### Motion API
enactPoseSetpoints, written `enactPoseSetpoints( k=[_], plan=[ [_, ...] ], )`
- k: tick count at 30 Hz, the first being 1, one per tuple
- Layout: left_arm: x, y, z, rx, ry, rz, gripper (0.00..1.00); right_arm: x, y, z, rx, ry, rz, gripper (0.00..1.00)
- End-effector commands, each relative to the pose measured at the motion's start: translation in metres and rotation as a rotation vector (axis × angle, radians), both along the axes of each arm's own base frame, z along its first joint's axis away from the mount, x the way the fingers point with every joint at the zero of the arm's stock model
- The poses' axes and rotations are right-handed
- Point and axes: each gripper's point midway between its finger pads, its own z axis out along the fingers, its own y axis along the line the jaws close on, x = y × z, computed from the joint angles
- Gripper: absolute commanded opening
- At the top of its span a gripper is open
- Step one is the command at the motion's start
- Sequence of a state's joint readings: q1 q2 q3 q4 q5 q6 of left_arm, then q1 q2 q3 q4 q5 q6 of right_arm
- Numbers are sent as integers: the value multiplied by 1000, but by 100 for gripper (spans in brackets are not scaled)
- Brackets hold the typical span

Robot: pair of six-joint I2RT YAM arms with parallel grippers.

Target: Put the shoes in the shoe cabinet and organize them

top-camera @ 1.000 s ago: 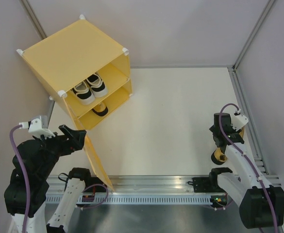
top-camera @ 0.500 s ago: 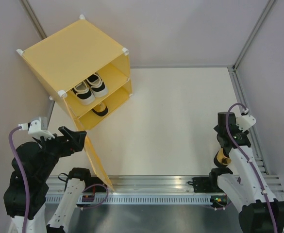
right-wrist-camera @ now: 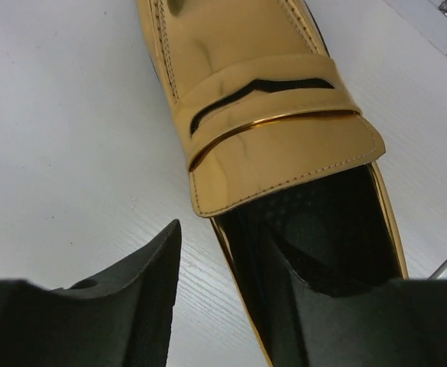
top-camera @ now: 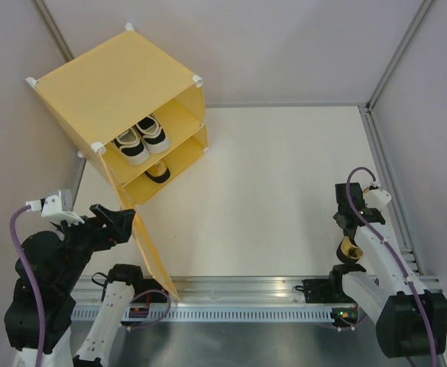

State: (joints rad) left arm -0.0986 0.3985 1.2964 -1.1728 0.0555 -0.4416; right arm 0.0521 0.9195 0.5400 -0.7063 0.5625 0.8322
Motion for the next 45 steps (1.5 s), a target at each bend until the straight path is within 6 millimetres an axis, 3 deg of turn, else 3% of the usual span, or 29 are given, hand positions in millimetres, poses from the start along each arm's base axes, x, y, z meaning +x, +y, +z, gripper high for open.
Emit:
enactPoseSetpoints(
  k=[1,5,6,8,9,13,16,19,24,29,34,35,37,40,42,43,45],
  plan=[
    [-4,-1,5,-14,-20,-1,93,12,4,-6,27,-33,14,46],
    [-5,0,3,-15,-18,4,93,18,10,-18,34,8,83,34],
    [-4,0,2,-17,-15,3,93,25,18,-18,66,-8,116,21],
    [-5,-1,1,-20,-16,-1,93,30,25,-20,86,-13,172,4],
    [-5,-1,1,-19,-13,-1,93,36,31,-19,108,-35,206,1],
    [-6,0,2,-20,-16,6,93,50,43,-8,64,-61,345,0],
    [-5,1,1,-14,-10,12,93,61,67,2,60,-81,475,1],
    [-5,2,-2,-9,-2,16,93,70,98,9,49,-91,621,1],
    [-4,7,-1,6,-4,35,93,78,181,22,86,-128,942,1],
    [-1,7,-6,13,14,36,93,73,263,28,112,-160,1237,1],
    [1,8,-6,16,20,44,93,67,325,8,116,-112,1405,1],
    [1,8,-6,18,21,44,93,63,347,17,112,-134,1461,1],
    [1,9,-5,21,19,48,93,61,364,6,81,-101,1515,1],
    [1,9,-3,22,16,48,93,58,389,12,67,-120,1569,7],
    [1,9,1,16,10,49,93,59,398,24,63,-149,1584,19],
    [1,9,1,16,10,49,93,55,404,33,67,-172,1597,34],
    [1,9,3,16,9,49,93,51,406,43,70,-187,1610,48]
  ],
)
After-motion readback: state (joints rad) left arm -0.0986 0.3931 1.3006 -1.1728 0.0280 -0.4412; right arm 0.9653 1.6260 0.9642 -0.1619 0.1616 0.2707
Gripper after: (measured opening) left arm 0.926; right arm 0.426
